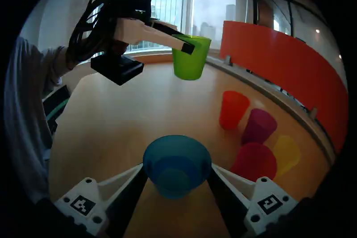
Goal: Pour water
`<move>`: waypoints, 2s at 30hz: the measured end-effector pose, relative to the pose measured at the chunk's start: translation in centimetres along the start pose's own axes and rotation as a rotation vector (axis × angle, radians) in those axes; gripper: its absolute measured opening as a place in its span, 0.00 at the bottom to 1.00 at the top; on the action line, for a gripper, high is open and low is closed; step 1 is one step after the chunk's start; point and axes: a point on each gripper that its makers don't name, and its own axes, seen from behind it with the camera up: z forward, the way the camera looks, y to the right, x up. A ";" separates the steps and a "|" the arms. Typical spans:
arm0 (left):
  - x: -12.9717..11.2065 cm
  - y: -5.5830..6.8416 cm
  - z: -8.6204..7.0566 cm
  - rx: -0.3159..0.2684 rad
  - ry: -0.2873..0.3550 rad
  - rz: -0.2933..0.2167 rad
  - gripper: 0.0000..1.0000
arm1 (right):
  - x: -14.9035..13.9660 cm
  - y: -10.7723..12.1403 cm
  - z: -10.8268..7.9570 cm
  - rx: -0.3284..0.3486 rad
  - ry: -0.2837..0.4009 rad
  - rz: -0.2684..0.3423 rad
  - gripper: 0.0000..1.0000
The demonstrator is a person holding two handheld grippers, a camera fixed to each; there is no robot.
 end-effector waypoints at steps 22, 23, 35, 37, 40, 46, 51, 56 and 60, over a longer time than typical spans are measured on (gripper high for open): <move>2.4 1.9 -1.4 0.027 0.113 -0.022 0.89 | 6.0 1.9 -5.6 -0.104 0.183 0.050 0.90; 2.4 2.1 -1.5 0.026 0.120 -0.025 0.89 | 6.3 2.0 -5.9 -0.108 0.192 0.052 0.90; 3.7 3.6 -1.7 0.023 0.201 -0.051 0.89 | 9.4 3.4 -9.2 -0.151 0.285 0.049 0.90; 3.9 3.9 -1.8 0.021 0.209 -0.054 0.89 | 9.8 3.6 -9.6 -0.157 0.296 0.046 0.90; 4.0 4.2 -1.8 0.019 0.214 -0.057 0.89 | 10.3 3.9 -10.2 -0.166 0.310 0.042 0.90; 4.2 4.6 -1.8 0.018 0.221 -0.052 0.89 | 11.2 4.2 -11.0 -0.177 0.339 0.034 0.90; 4.5 5.2 -1.9 0.011 0.225 -0.039 0.90 | 11.8 4.3 -11.6 -0.186 0.368 0.033 0.90; 5.0 6.1 -2.1 -0.002 0.231 -0.030 0.89 | 12.5 4.6 -12.2 -0.196 0.397 0.036 0.90; 5.1 6.6 -2.2 -0.008 0.233 -0.021 0.89 | 13.0 4.8 -12.9 -0.203 0.415 0.035 0.90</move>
